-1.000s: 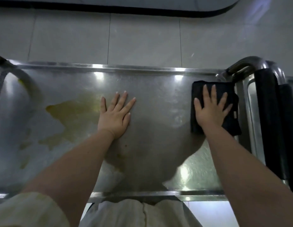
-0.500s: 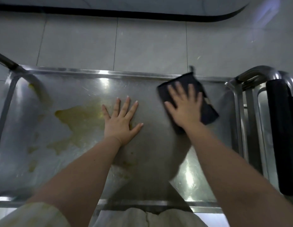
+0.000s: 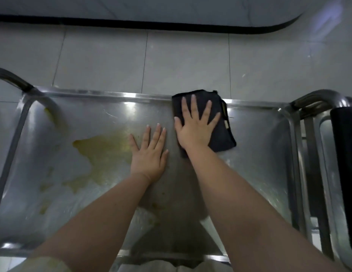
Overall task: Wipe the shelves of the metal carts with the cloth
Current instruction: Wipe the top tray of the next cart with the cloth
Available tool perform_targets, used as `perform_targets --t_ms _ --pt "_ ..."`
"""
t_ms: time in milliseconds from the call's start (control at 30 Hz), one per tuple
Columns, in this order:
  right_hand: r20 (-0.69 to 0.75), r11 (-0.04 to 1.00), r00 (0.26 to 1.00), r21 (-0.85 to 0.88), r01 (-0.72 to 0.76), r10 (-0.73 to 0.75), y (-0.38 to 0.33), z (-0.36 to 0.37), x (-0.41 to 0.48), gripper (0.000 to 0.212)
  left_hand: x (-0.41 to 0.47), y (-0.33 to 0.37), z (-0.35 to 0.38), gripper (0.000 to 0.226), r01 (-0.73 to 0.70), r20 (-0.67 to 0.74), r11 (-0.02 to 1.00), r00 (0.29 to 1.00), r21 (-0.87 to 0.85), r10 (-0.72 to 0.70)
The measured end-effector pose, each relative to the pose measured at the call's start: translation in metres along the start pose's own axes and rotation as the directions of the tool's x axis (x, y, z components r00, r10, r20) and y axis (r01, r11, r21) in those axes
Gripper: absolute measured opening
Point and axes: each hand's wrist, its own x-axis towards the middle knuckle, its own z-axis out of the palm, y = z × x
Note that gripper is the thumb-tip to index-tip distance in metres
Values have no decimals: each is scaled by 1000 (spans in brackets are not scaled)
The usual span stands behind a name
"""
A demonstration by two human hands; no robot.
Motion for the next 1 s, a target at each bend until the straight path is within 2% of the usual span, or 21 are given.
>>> perform_targets --t_ms 33,100,233,400,533,600,700,800,900,967,1000 --pt "24 997 997 -10 73 -72 -13 2 -2 64 0 -1 -1 64 6 10 1000 1000 -1 -6" --pt "39 992 992 -3 123 -123 -19 2 -1 63 0 -2 -2 65 12 23 1000 1000 -21 -11" --pt "16 995 994 7 104 -104 -13 4 0 63 3 -16 -12 62 -15 11 997 1000 -75 16" --pt "46 995 994 -4 102 -102 -14 4 0 63 -3 -73 -13 54 70 -13 995 997 -68 -71" --pt "96 991 988 -30 128 -125 -12 0 3 64 -5 -77 -10 52 77 -14 997 997 -20 -77" --pt "112 981 976 -39 192 -187 -9 2 -8 64 -3 -76 -11 53 75 -16 997 997 -28 -75" --pt "39 922 923 -36 385 -384 -4 16 -65 64 -3 -79 -10 53 72 -25 997 997 -33 -73" --pt "63 778 779 -52 627 -624 7 41 -158 63 -4 -80 -9 53 66 -30 997 997 -39 -67" --pt "111 645 647 -52 762 -755 22 53 -208 61 -6 -82 -9 53 53 -32 997 998 -47 -54" --pt "98 636 638 -55 770 -764 24 49 -188 60 -7 -83 -9 53 42 -47 997 998 -64 -45" --pt "83 671 674 -67 738 -734 20 46 -166 60 -7 -83 -9 53 40 -51 997 998 -71 -44"
